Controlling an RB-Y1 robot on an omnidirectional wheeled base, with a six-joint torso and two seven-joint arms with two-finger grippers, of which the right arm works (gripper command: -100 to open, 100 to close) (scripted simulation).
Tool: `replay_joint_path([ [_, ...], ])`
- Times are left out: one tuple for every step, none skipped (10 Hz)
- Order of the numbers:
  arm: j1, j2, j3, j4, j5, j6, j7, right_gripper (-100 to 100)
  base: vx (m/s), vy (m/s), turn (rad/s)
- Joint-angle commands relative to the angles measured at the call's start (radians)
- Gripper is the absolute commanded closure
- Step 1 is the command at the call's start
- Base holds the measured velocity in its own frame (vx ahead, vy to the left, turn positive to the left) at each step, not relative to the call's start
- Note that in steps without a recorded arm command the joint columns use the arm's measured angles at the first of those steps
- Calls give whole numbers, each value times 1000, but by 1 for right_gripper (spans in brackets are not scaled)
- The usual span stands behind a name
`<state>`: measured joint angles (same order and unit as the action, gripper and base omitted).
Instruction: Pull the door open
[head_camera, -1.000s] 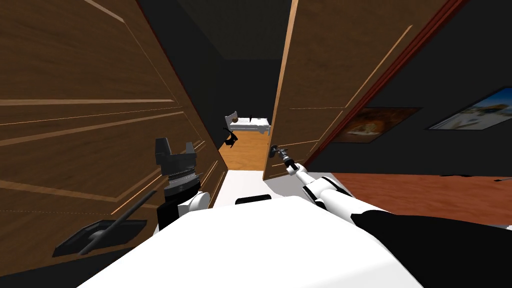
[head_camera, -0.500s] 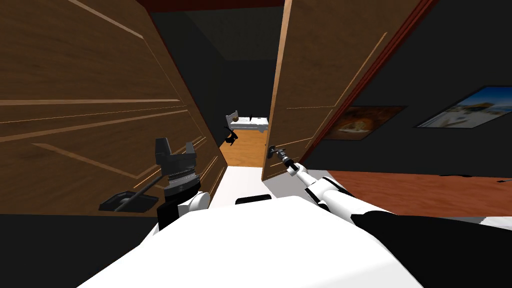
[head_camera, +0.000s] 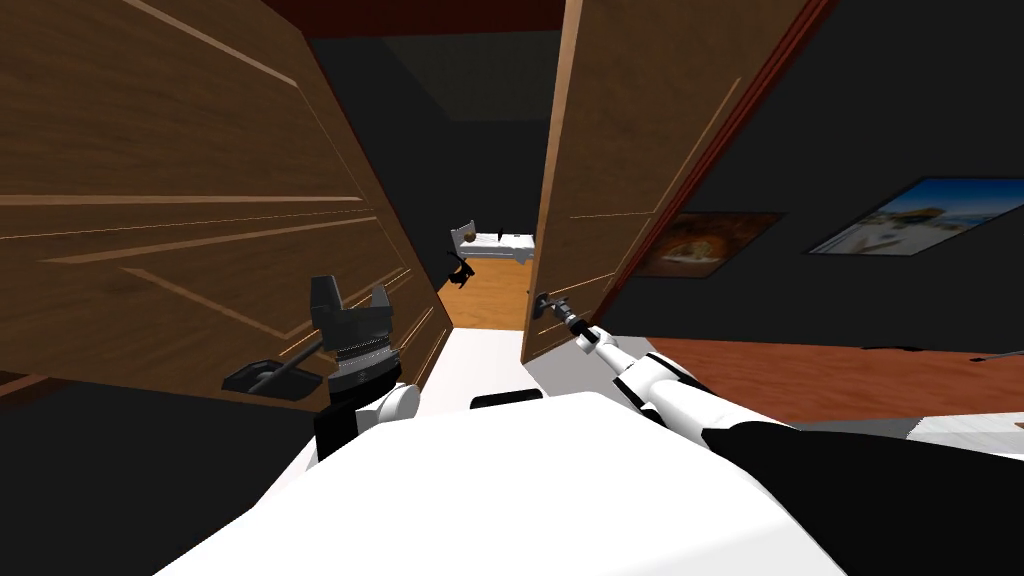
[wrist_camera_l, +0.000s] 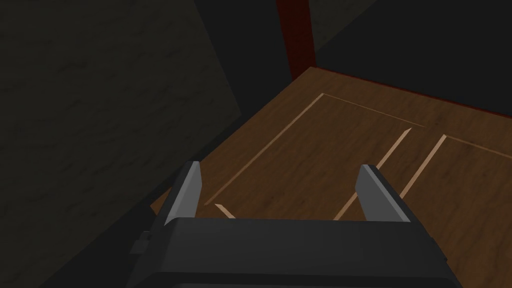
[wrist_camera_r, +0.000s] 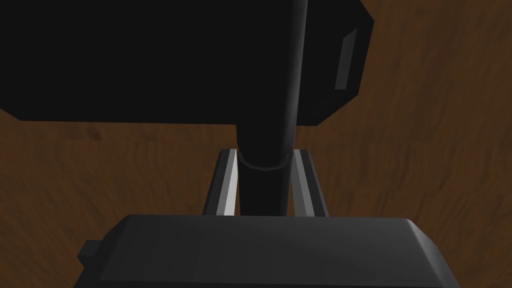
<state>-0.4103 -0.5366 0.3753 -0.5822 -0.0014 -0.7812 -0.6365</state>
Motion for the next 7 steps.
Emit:
replay_joint_path([
  [17, -20, 37, -24, 13, -33, -30, 100, -188, -199, 17],
  [20, -27, 48, -30, 17, -44, -39, 100, -141, -144, 2],
  [24, -39, 68, -39, 24, -64, -57, 100, -131, -134, -16],
  [28, -48, 84, -47, 30, -80, -70, 100, -139, -163, -15],
  [30, -55, 95, -52, 34, -91, -80, 100, -134, -155, 7],
  [29, -45, 90, -47, 33, -81, -71, 100, -64, -62, 9],
  [37, -58, 94, -34, 38, -113, -84, 100, -126, -72, 156],
])
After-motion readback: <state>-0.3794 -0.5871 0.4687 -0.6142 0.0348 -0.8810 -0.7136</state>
